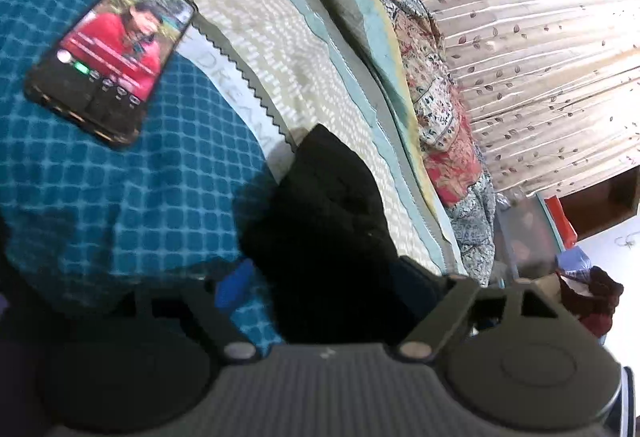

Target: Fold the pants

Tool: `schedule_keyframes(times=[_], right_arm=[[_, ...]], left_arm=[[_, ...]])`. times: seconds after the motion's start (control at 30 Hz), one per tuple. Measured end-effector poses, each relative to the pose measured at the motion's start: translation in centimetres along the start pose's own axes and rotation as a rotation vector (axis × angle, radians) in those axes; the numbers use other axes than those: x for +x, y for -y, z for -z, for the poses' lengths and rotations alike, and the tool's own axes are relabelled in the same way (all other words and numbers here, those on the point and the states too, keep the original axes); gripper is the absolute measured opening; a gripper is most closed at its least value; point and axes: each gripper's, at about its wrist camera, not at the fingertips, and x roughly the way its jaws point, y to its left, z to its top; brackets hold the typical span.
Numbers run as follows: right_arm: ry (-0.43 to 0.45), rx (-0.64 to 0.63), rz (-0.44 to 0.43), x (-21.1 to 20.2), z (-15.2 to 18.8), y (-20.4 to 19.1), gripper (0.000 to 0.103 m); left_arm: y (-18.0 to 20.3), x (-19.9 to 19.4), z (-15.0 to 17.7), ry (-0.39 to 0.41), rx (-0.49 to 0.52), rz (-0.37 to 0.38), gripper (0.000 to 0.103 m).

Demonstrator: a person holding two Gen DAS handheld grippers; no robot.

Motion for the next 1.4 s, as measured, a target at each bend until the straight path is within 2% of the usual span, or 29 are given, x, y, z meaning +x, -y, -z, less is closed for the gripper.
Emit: schedule_keyframes(times=[0.07, 0.13, 0.17, 0.2, 0.3, 0.33, 0.37, 0.4, 0.43, 0.47, 0.53, 0.67, 0.77, 0.83, 0.87, 0.9, 0.97, 1.03, 1.13, 1.23, 1.3, 1.33, 1.37, 1.4], right_arm=[[-0.018, 0.096, 0.001, -0.2, 1.2, 0.9, 0.058], [-0.052, 0.186, -0.008, 0.7, 1.6, 1.8, 0.035], [-0.072, 0.229, -0.018, 1.3, 1.8, 2.0, 0.03], [-0.091, 0.278, -0.046, 2.0, 1.9, 2.2, 0.023], [-0.164, 0.435, -0.136, 5.0, 2.6, 2.5, 0.021], [-0.199, 0.476, -0.149, 6.2, 2.9, 2.5, 0.022], [-0.234, 0.516, -0.154, 7.3, 3.4, 2.4, 0.022], [-0.245, 0.562, -0.156, 8.5, 3.9, 2.5, 0.022], [-0.234, 0.588, -0.162, 9.0, 4.1, 2.5, 0.021], [-0.231, 0.596, -0.162, 9.5, 4.0, 2.5, 0.021], [-0.233, 0.605, -0.159, 10.0, 3.5, 2.3, 0.022], [-0.195, 0.631, -0.178, 9.8, 2.6, 3.0, 0.024], [-0.119, 0.696, -0.152, 7.2, 3.1, 5.0, 0.026], [-0.078, 0.717, -0.079, 4.3, 4.6, 6.2, 0.034], [-0.06, 0.732, -0.028, 2.6, 5.6, 6.8, 0.035], [-0.047, 0.757, 0.024, 0.8, 7.0, 7.3, 0.036], [-0.036, 0.854, 0.098, -2.0, 10.0, 8.1, 0.036], [-0.026, 0.995, 0.147, -4.0, 13.0, 8.8, 0.036], [-0.034, 1.13, 0.203, -4.8, 15.7, 9.1, 0.036], [-0.041, 1.158, 0.236, -4.7, 16.1, 9.0, 0.035], [-0.067, 1.161, 0.252, -4.2, 16.0, 8.7, 0.034], [-0.08, 1.169, 0.258, -3.9, 16.1, 8.7, 0.034], [-0.08, 1.178, 0.259, -3.9, 16.3, 8.7, 0.034], [-0.074, 1.189, 0.262, -3.9, 16.4, 8.8, 0.034]], left_arm=[[0.0, 0.3, 0.1, -0.005, -0.023, 0.003, 0.091], [-0.1, 0.4, 0.1, -0.017, -0.051, 0.022, 0.097], [-0.1, 0.6, 0.0, -0.022, -0.066, 0.023, 0.102], [0.0, 0.9, 0.0, -0.029, -0.079, 0.023, 0.103], [-0.2, 2.3, 0.0, -0.057, -0.094, -0.006, 0.101], [-0.2, 2.9, 0.1, -0.061, -0.086, -0.032, 0.094], [0.0, 3.4, 0.2, -0.061, -0.065, -0.043, 0.08], [0.2, 3.8, 0.3, -0.065, -0.035, -0.062, 0.07], [0.6, 4.4, 0.4, -0.073, -0.005, -0.099, 0.053], [1.1, 4.9, 0.6, -0.066, 0.037, -0.159, 0.044], [1.8, 5.5, 0.9, -0.05, 0.104, -0.211, 0.037], [2.6, 5.5, 1.1, -0.028, 0.094, -0.259, 0.033], [3.8, 3.8, 1.3, -0.043, 0.135, -0.288, 0.036], [5.6, 1.4, 1.3, -0.029, 0.227, -0.274, 0.036], [6.8, -0.1, 1.3, 0.006, 0.297, -0.262, 0.039], [7.9, -1.3, 1.0, 0.048, 0.358, -0.27, 0.043], [10.1, -2.0, -0.3, 0.117, 0.461, -0.311, 0.07], [12.0, -0.3, -2.0, 0.12, 0.565, -0.326, 0.084], [13.5, 4.9, -4.0, 0.042, 0.706, -0.344, 0.097], [12.5, 11.2, -5.4, -0.094, 0.734, -0.429, 0.095], [11.5, 14.7, -4.9, -0.189, 0.748, -0.456, 0.064], [11.2, 15.5, -4.2, -0.207, 0.773, -0.478, 0.043], [11.4, 16.0, -3.3, -0.173, 0.81, -0.532, 0.036], [11.6, 15.9, -2.9, -0.133, 0.822, -0.549, 0.029]])
